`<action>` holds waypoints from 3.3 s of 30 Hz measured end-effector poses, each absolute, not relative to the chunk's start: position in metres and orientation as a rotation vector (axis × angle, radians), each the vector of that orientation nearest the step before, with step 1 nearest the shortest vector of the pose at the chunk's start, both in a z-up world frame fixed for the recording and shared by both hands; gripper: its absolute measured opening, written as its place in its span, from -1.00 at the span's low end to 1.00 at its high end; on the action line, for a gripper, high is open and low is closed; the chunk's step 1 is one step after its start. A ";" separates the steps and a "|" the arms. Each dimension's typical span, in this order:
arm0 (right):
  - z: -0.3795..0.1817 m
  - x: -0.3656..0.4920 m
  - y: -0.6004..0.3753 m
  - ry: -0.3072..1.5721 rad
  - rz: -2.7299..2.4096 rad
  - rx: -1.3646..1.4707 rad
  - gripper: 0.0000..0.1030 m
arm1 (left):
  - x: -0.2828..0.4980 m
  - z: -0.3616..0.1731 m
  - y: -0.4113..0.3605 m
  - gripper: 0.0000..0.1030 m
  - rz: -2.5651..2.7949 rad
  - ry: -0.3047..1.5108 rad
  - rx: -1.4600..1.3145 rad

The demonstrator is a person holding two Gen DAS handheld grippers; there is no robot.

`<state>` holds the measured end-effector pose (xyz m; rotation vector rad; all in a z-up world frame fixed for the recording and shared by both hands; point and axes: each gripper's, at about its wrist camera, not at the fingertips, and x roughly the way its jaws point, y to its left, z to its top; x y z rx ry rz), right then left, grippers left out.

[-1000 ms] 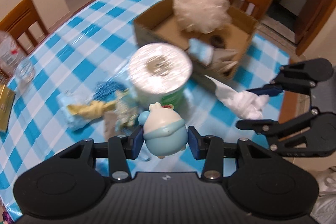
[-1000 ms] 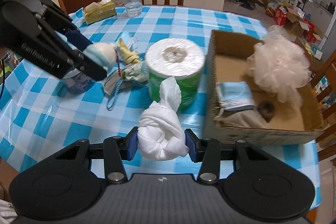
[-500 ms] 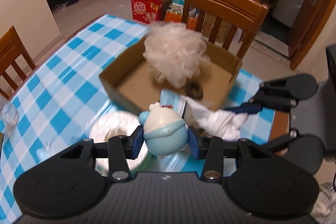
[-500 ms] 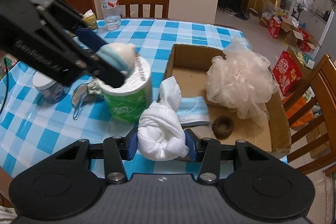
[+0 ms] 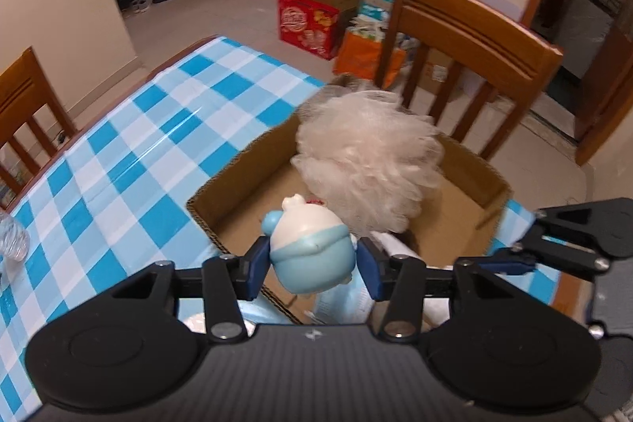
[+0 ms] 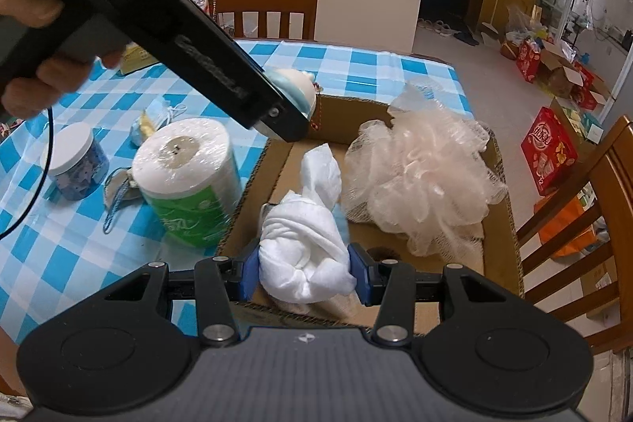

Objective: Organize soft objects
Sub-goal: 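Carry the figurine with the left tool to the box while the right tool carries the cloth there, then open the left tool over the box while the right tool releases the white cloth, then move both open tools back over the table toward the sachet and yellow cloth, then lower the right tool toward the yellow cloth while the left tool approaches the floral sachet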

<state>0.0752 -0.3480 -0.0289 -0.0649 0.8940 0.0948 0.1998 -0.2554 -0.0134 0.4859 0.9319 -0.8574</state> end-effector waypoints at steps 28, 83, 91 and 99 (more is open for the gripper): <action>-0.021 0.180 -0.326 0.816 0.137 -0.142 1.00 | 0.141 -0.002 -0.140 0.79 -0.567 0.867 0.309; -0.006 0.160 -0.144 0.912 0.273 -0.106 1.00 | 0.109 -0.046 0.045 0.84 -0.408 0.875 0.274; -0.007 0.203 -0.165 0.958 0.442 -0.131 1.00 | 0.113 -0.056 0.010 0.84 -0.380 0.900 0.278; -0.014 0.244 -0.162 1.032 0.541 -0.184 1.00 | 0.118 -0.063 -0.010 0.84 -0.387 0.888 0.343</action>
